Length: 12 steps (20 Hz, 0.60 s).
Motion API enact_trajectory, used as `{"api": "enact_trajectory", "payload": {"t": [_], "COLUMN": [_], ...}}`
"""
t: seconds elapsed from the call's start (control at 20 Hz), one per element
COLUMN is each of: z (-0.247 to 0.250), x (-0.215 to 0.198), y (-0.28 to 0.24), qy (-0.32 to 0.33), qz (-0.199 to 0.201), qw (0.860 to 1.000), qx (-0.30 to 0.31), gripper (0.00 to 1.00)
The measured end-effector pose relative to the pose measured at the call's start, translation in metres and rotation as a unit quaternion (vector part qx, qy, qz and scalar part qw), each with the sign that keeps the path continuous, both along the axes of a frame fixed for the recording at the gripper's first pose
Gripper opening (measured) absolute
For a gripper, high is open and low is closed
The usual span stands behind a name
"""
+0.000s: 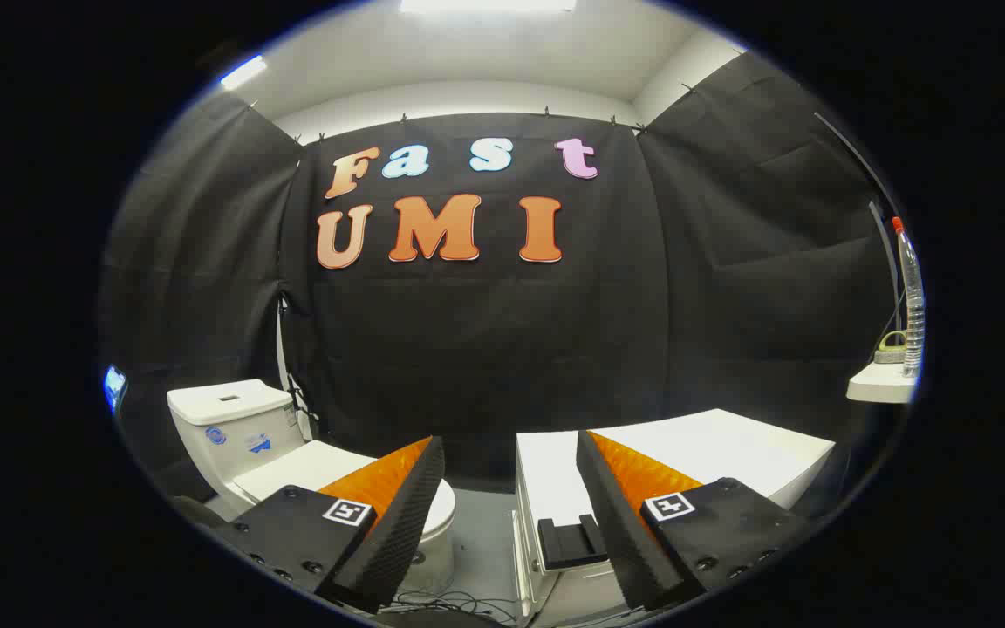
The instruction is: Open the toilet lid.
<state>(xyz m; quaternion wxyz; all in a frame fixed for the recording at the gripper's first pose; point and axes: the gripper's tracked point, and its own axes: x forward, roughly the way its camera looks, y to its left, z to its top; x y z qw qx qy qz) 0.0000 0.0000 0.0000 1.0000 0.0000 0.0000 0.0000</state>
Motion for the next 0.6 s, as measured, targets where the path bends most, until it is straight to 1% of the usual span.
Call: {"api": "enact_trajectory", "payload": {"t": [0.6], "z": [-0.0007], "x": [-0.0006], "y": [0.0009], "qy": [0.001], "qz": [0.001], "qw": [1.0], "qx": [0.0], "gripper": [0.98]}}
